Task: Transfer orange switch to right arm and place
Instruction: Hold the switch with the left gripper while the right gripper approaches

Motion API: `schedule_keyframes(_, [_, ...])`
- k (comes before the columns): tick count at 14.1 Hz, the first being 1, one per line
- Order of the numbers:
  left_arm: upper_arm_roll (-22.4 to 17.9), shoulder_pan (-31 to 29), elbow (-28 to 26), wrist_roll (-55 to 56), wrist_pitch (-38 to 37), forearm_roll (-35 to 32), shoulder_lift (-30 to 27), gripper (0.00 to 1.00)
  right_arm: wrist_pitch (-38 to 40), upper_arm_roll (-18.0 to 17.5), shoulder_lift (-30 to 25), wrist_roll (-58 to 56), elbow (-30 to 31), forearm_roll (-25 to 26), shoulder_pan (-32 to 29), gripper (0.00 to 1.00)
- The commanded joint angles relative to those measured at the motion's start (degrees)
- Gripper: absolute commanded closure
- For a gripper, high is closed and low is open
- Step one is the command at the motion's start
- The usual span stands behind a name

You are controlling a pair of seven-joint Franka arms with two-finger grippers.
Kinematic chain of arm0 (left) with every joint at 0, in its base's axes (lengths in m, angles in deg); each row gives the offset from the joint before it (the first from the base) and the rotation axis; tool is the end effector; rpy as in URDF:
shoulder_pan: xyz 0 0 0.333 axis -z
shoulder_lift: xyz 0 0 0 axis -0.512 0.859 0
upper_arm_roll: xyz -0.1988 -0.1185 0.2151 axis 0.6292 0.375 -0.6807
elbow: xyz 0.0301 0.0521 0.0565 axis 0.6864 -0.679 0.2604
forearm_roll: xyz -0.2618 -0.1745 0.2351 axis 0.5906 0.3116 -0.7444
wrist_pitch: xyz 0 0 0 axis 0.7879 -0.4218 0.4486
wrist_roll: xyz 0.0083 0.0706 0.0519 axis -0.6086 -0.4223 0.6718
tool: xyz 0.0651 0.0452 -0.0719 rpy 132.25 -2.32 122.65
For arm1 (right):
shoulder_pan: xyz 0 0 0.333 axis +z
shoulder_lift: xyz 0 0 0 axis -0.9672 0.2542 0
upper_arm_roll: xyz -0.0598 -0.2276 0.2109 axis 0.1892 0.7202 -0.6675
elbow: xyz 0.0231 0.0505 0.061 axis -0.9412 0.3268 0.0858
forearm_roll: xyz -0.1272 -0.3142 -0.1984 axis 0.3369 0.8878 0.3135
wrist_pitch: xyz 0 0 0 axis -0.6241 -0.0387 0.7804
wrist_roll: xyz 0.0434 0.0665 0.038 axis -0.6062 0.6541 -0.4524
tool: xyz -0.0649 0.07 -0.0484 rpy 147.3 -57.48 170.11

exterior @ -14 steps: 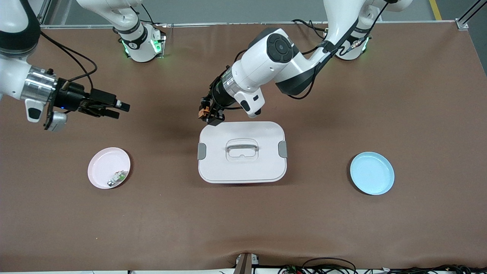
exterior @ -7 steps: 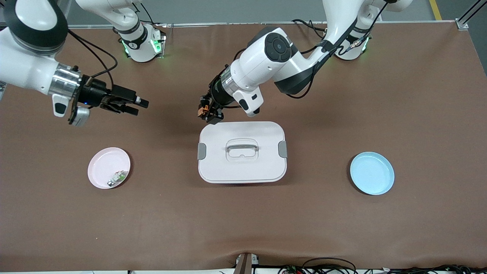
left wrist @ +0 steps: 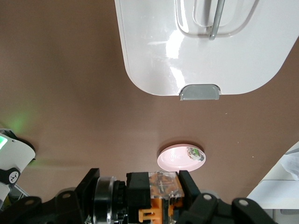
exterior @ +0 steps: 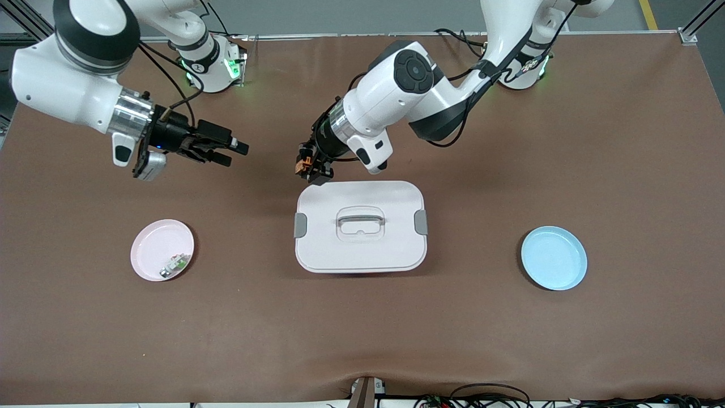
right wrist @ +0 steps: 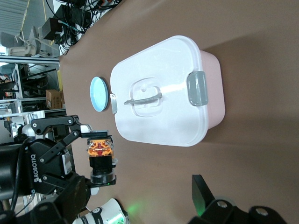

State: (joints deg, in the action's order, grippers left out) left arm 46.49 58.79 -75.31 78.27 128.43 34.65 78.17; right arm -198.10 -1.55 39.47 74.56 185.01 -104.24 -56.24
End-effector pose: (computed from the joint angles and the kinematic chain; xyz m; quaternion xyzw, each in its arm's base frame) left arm 0.4925 -0.5526 0.4629 0.6762 0.6680 -0.2170 0.2223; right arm 0.4980 0.1599 0.4831 -0.9110 0.0662 -0.0125 0.4068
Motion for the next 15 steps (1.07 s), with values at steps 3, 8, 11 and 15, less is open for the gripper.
schedule_keyframes(3, [-0.5, 0.5, 0.8, 1.1, -1.4, -1.0, -0.5, 0.86, -7.2, 0.5, -1.5, 5.8, 2.4, -1.4, 6.2, 0.0])
schedule_keyframes(8, [-0.5, 0.2, 0.8, 1.1, -1.5, -1.0, -0.5, 0.86, -11.8, 0.5, -0.3, 7.4, 2.4, -5.7, 10.0, 0.0])
schedule_keyframes(11, [-0.5, 0.1, 0.8, 1.1, -1.5, -1.0, -0.5, 0.86, -13.0, 0.5, 1.4, 7.4, 2.4, -5.8, 11.6, 0.0])
schedule_keyframes(15, [-0.5, 0.3, 0.8, 1.1, -1.5, -1.0, -0.6, 0.86, -16.0, 0.5, 3.3, 8.4, 2.2, -7.4, 14.1, 0.0])
